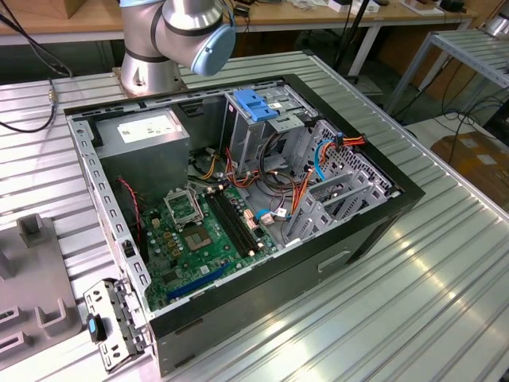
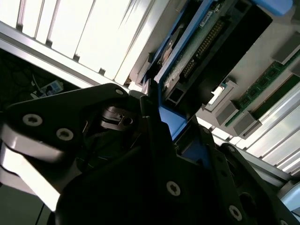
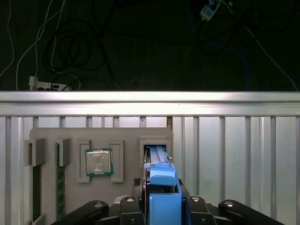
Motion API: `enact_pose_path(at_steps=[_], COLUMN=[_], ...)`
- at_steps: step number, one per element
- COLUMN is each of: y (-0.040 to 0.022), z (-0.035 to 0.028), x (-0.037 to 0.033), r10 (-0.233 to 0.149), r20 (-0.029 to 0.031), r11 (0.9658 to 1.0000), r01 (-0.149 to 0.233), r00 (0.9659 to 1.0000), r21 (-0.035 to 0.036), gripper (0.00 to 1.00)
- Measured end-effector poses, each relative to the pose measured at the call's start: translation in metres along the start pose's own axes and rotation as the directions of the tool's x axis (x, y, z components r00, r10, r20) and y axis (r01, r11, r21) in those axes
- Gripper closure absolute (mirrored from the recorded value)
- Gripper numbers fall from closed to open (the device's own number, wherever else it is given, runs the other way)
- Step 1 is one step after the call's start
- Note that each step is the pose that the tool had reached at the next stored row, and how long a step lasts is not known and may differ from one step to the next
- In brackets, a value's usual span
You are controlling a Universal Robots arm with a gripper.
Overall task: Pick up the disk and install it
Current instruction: 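Pick up the disk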
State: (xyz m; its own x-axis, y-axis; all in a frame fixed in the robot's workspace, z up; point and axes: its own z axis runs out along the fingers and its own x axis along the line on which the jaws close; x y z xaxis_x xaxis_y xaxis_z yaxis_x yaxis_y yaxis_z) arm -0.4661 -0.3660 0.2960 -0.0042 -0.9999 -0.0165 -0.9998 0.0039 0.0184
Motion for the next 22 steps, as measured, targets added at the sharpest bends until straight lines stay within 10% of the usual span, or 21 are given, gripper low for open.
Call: enact_pose_path(at_steps=[14, 22], y=[0.0000, 0.0005], z=[-0.0001, -0.0263], x=[0.0000, -0.0004], r10=[0.000, 0.000], r20=[0.0000, -0.0020], r11=[1.0000, 1.0000], r01=[0.000, 0.000], r00=[1.0000, 1.0000], r21=[0.0003, 0.0000], gripper=[0.63, 0.63])
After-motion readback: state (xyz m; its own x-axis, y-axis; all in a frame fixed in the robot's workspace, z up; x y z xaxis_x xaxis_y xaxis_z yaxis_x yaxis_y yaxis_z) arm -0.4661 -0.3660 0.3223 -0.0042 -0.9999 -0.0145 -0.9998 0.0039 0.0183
